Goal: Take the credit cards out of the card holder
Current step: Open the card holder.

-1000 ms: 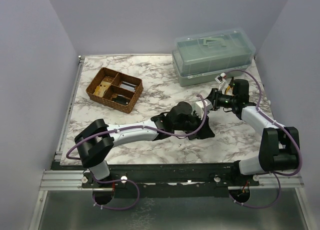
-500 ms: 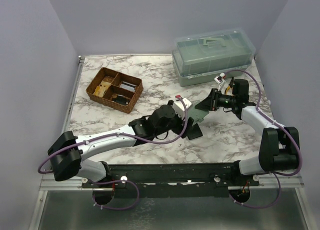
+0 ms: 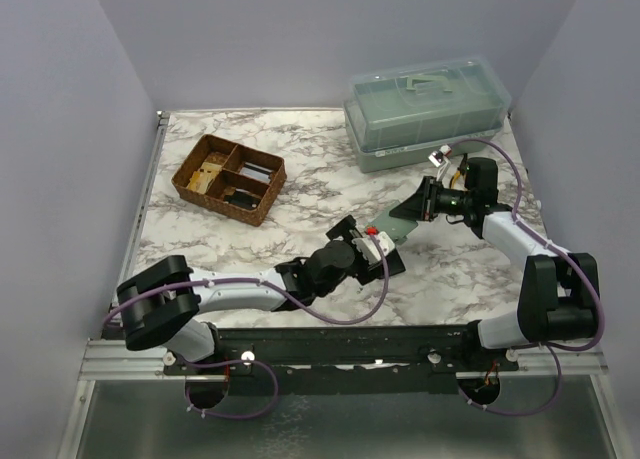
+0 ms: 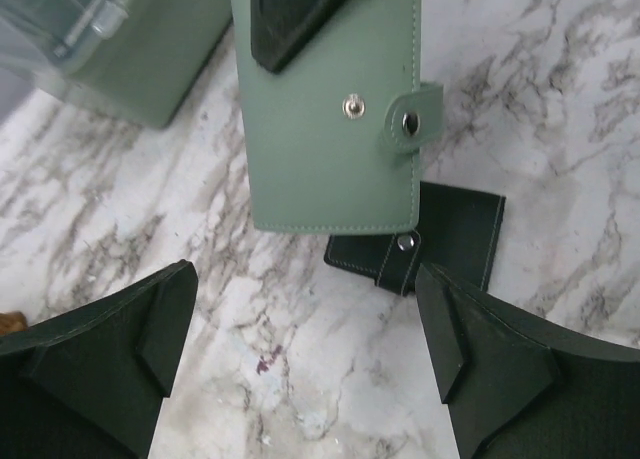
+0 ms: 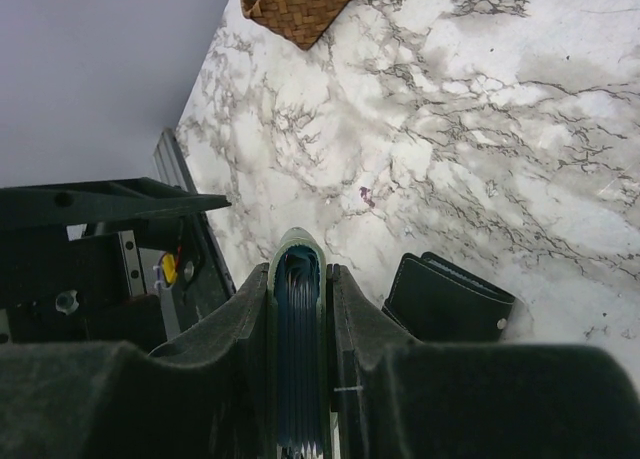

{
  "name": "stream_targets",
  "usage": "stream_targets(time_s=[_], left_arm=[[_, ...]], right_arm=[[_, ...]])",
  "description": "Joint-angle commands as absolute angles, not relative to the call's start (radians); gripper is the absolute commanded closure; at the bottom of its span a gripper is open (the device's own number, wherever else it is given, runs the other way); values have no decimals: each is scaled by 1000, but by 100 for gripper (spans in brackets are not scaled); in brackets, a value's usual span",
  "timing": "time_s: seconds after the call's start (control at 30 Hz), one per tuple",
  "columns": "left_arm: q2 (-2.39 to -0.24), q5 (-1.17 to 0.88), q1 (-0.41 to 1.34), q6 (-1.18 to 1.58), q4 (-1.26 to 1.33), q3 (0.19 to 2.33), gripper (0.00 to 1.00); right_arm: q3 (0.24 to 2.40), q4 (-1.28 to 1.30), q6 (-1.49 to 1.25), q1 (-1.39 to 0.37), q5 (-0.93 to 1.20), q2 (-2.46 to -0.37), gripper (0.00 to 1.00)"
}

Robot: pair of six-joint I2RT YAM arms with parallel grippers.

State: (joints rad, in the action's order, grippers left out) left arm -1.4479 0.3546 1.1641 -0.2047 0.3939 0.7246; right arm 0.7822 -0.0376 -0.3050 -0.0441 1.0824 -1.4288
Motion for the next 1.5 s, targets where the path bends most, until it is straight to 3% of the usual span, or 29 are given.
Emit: stream_targets(time_s=[0.0,0.3,0.67,0.73,0.87,0.97,1.07,1.1,1.23,1.47], left_arm=[[-1533,536,1217,-354,641,718,1],[-1672,610,1225,-422,765,758,5],[-1730,590,1220,-384,821,805,23],[-1726,590,1220,-383,821,804,32],[-1721,612,1217,-387,821,798,61],[-1707,620,1210,-381,815,792,74],[-1668,582,1199,-342,767,789,95],[-1652,558,1192,-319,737,793,100],[-1580,447,1149,-194,630,798,100],[-1460,256,1032,97,543,761,100]], right_arm=[[778,-86,-387,-44,1060,-1444,98],[772,-115,-519,-44,1009,-1465,98],[774,-113,-509,-46,1009,-1463,98],[775,-112,-508,-46,1010,-1466,98],[775,-113,-507,-49,1020,-1465,98],[773,-118,-505,-52,1029,-1459,98],[771,-126,-505,-57,1044,-1459,96],[770,-127,-505,-58,1047,-1461,94],[772,-130,-500,-64,1069,-1470,79],[764,-168,-524,-68,1148,-1469,33]])
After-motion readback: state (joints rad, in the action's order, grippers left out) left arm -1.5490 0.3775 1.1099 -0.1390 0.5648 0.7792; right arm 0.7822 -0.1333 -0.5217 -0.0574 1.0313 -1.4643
